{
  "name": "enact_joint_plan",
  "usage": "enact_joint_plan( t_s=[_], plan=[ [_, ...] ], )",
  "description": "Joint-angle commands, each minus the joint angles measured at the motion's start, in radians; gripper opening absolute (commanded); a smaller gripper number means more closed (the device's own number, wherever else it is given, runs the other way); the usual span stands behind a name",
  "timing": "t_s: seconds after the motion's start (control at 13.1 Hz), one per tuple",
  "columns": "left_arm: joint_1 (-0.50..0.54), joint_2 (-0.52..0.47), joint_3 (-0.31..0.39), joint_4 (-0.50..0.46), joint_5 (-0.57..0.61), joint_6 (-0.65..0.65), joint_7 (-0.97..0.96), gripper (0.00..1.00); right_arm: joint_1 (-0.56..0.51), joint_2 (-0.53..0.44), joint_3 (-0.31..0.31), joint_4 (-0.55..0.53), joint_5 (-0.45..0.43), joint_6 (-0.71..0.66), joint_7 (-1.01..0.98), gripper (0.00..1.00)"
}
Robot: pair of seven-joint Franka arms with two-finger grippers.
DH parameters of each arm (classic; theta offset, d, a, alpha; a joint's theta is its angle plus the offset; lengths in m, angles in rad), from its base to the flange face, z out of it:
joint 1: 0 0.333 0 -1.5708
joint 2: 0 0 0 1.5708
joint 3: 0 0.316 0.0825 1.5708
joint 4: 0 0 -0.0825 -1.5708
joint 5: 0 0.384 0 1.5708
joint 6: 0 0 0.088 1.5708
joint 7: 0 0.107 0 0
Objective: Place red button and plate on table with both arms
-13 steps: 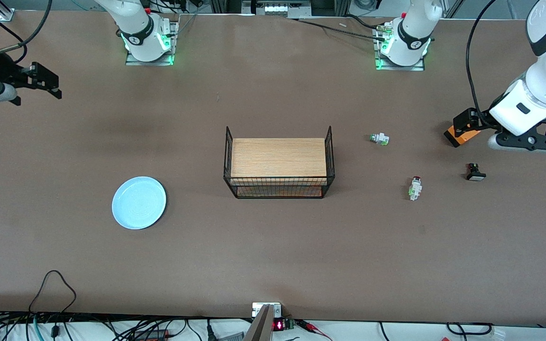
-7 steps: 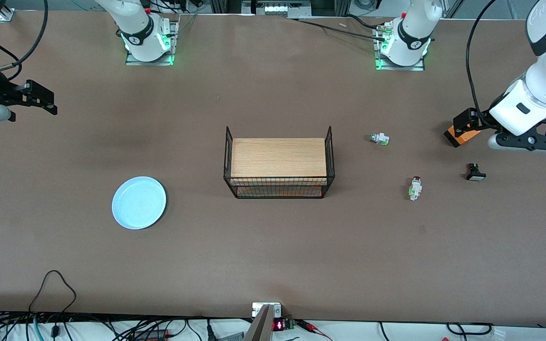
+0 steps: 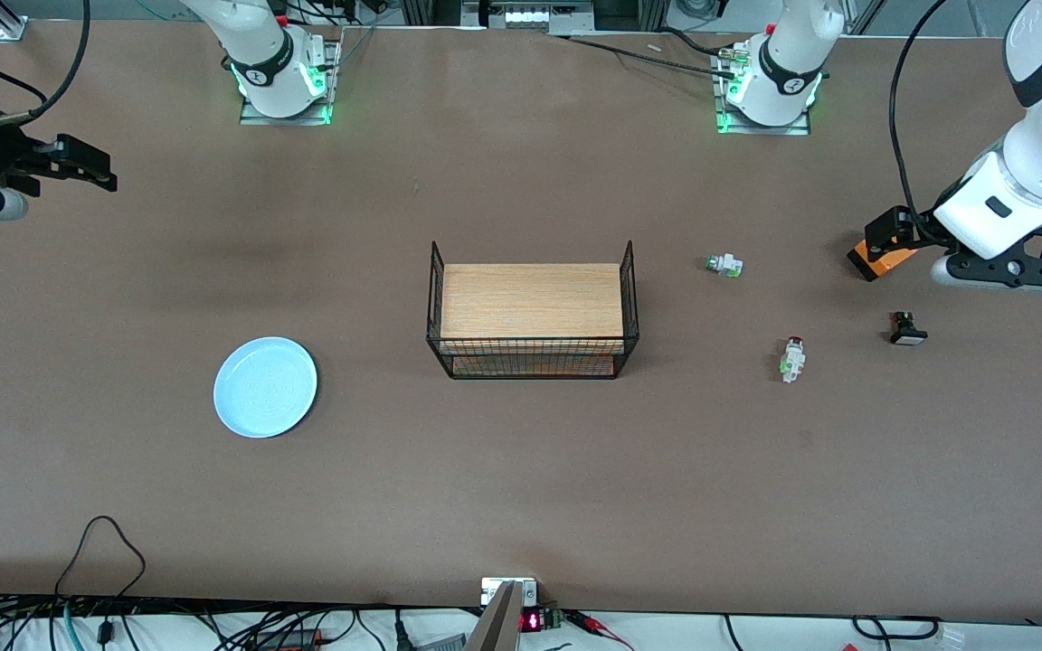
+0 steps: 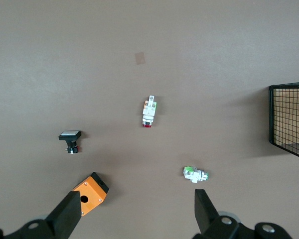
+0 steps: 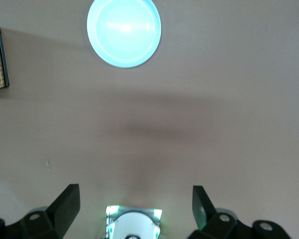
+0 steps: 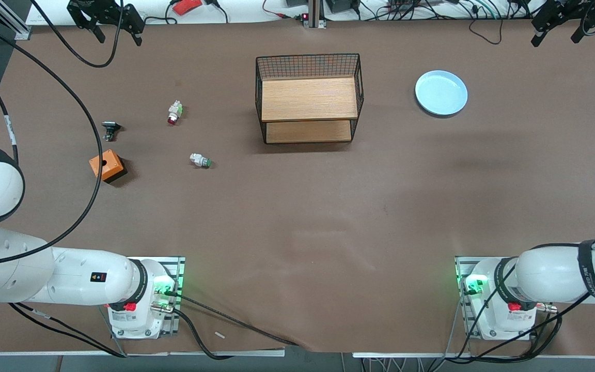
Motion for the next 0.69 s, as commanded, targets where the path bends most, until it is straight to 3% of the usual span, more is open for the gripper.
enact_joint_plan(
  t_s=[0.0, 0.61],
  plan=[
    [0.0, -0.009, -0.001, 0.006, 0.006, -0.014, 0.021, 1.0, -0.005, 0.019, 0.006, 0.026, -0.009, -0.058, 0.012, 1.0],
    [0.0, -0.009, -0.001, 0.006, 0.006, -0.014, 0.021, 1.0, -0.005, 0.045, 0.005, 0.055, -0.027, 0.073, 0.017, 1.0]
  ],
)
